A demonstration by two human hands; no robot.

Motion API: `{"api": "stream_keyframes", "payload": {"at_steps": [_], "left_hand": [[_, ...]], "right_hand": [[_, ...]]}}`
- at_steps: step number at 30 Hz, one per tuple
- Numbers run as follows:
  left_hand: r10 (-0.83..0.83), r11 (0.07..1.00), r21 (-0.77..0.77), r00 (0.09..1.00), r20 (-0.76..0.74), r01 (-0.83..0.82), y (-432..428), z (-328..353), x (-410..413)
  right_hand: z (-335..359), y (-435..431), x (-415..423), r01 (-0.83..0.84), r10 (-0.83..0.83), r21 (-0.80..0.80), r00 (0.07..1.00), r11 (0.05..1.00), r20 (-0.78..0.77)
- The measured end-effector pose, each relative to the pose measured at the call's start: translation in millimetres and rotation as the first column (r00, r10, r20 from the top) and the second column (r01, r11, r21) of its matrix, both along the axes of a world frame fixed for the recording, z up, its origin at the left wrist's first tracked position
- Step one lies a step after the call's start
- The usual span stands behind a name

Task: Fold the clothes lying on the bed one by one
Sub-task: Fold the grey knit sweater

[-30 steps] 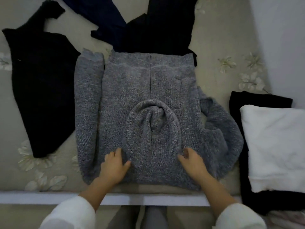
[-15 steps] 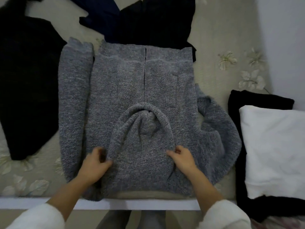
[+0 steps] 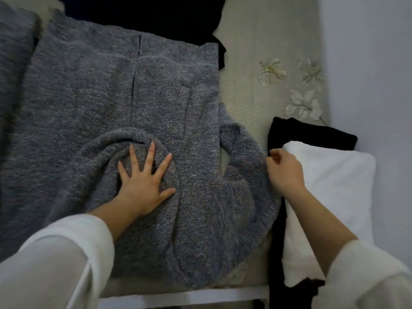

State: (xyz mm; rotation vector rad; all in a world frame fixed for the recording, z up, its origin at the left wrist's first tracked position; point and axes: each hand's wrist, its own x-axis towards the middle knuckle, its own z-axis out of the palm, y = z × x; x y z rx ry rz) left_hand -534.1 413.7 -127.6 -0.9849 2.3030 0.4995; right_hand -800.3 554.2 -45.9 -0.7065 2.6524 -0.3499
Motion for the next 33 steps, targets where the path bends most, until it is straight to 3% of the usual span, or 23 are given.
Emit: {"api": "stream_keyframes", "payload": {"at_steps": [5, 7, 9, 12, 14, 19, 21, 24, 25, 28, 30, 33], "left_hand": [[0.023, 1.000, 0.016, 0.995, 0.099, -0.024, 3.3, -2.6, -3.8], [0.032, 0.999, 0.015, 0.992, 0.125, -0.034, 3.2, -1.8, -6.0], [0.043, 0.999, 0.019, 0.988, 0.147, -0.046, 3.4, 1.2, -8.5], [0.055, 0.998, 0.011, 0.987, 0.154, -0.057, 4.5, 4.0, -9.4], [0.057, 0.998, 0.014, 0.987, 0.150, -0.060, 5.0, 5.2, -9.7], [0.044, 0.999, 0.015, 0.986, 0.160, -0.047, 14.4, 1.1, -15.6], [0.047, 0.998, 0.023, 0.989, 0.142, -0.050, 16.8, 1.2, -17.7], [0.080, 0.997, -0.004, 0.988, 0.133, -0.080, 10.0, 0.6, -4.9], [0.088, 0.996, -0.027, 0.986, 0.145, -0.085, 5.3, 2.7, 6.8], [0.071, 0.997, -0.027, 0.992, 0.104, -0.069, 4.7, 3.8, 0.9], [0.072, 0.997, -0.015, 0.994, 0.085, -0.071, 5.3, 6.9, -4.7], [0.090, 0.994, 0.048, 0.992, 0.084, -0.094, 7.6, 13.0, -11.0]], "right_hand": [[-25.6, -18.0, -18.6, -0.289, 0.280, 0.047, 0.950, 0.956, 0.139], [-34.8, -27.3, -21.2, -0.265, 0.252, 0.116, 0.960, 0.957, 0.120], [-26.5, -31.4, -25.4, -0.151, 0.144, 0.051, 0.983, 0.987, 0.112], [20.4, -27.6, -31.6, 0.025, -0.029, -0.132, 0.999, 0.991, -0.033], [56.6, -23.9, -33.7, 0.052, -0.088, -0.247, 0.986, 0.968, -0.138], [73.8, -39.5, -3.4, -0.152, 0.032, -0.379, 0.952, 0.913, -0.305], [54.5, -51.4, 18.0, -0.294, 0.247, -0.415, 0.955, 0.861, -0.164], [26.9, -61.0, 50.2, -0.302, 0.431, -0.398, 0.856, 0.866, 0.288], [19.3, -63.1, 60.4, -0.274, 0.412, -0.384, 0.843, 0.882, 0.346], [-1.6, -37.4, 43.6, -0.016, 0.125, -0.308, 0.932, 0.951, 0.339], [-18.0, -27.0, 37.1, 0.097, 0.007, -0.222, 0.905, 0.970, 0.426], [-36.8, -33.2, 44.4, 0.127, -0.007, -0.183, 0.839, 0.975, 0.544]]}}
